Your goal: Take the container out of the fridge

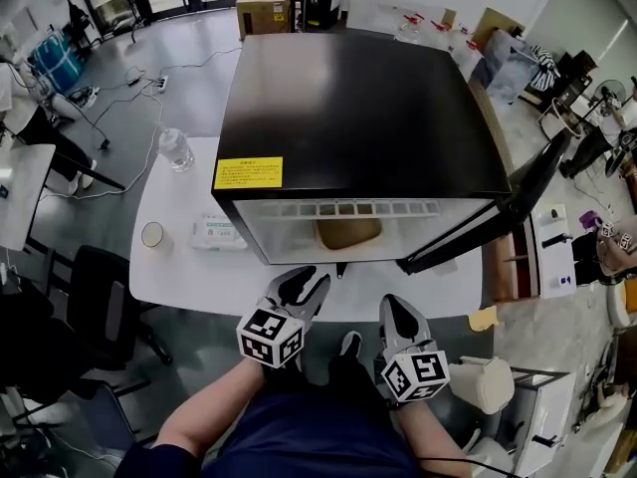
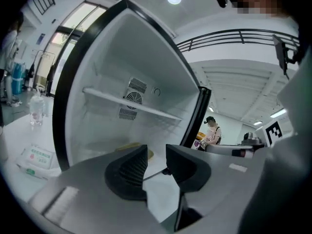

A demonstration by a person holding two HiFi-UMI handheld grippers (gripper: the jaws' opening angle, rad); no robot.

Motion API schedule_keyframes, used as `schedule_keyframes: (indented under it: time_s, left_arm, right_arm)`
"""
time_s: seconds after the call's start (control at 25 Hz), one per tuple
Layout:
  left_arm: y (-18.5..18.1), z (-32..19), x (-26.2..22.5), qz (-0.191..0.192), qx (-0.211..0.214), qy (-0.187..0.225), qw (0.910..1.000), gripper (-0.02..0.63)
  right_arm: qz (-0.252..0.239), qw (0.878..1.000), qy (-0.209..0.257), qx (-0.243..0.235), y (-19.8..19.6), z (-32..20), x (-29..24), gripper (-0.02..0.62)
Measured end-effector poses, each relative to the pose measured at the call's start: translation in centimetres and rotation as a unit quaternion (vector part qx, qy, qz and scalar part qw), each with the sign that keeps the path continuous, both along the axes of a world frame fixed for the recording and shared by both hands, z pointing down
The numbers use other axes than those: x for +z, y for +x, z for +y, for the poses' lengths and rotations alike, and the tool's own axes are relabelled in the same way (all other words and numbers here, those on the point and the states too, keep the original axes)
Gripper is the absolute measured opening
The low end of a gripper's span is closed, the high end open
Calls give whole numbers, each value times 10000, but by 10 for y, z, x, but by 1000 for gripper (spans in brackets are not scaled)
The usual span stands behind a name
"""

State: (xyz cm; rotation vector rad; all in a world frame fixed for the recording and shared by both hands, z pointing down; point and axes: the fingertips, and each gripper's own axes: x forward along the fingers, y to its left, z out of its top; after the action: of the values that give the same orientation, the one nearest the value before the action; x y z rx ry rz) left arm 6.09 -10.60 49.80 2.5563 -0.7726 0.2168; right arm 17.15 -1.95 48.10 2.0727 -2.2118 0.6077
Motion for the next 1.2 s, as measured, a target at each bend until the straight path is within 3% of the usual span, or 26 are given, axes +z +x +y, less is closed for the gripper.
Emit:
schedule_keyframes:
  time_s: [0.2, 0.36, 0.64, 0.84, 0.96, 1.08, 1.2]
  left_arm:
    - [23, -26, 31, 119, -587, -923, 9939, 121]
    - [28, -48, 59, 375, -1206, -1628, 9785, 121]
    - [17, -81, 111, 867, -2068, -2672, 9372, 121]
    - [15, -94, 144, 1635, -2499, -3391, 8921, 121]
    - [19, -97, 149, 2083, -2579, -3623, 8711, 121]
    - [25, -100, 152, 2349, -2582, -3771, 8579, 121]
    - [29, -104, 156, 2433, -2603, -3837, 8520, 119]
  right_arm:
    - [-136, 9987, -68, -482, 20, -17, 6, 6]
    - [-240, 9964, -132, -805, 31, -27, 14, 8]
    - [-366, 9900, -318, -1328, 33, -36, 23, 7]
    - [-492, 9866, -467, -1482, 32, -31, 32, 7]
    - [-591, 9862, -582, -1432, 35, -27, 39, 6]
    - [-670, 9860, -673, -1370, 35, -25, 43, 6]
    - [-703, 9852, -744, -1372, 33, -22, 46, 6]
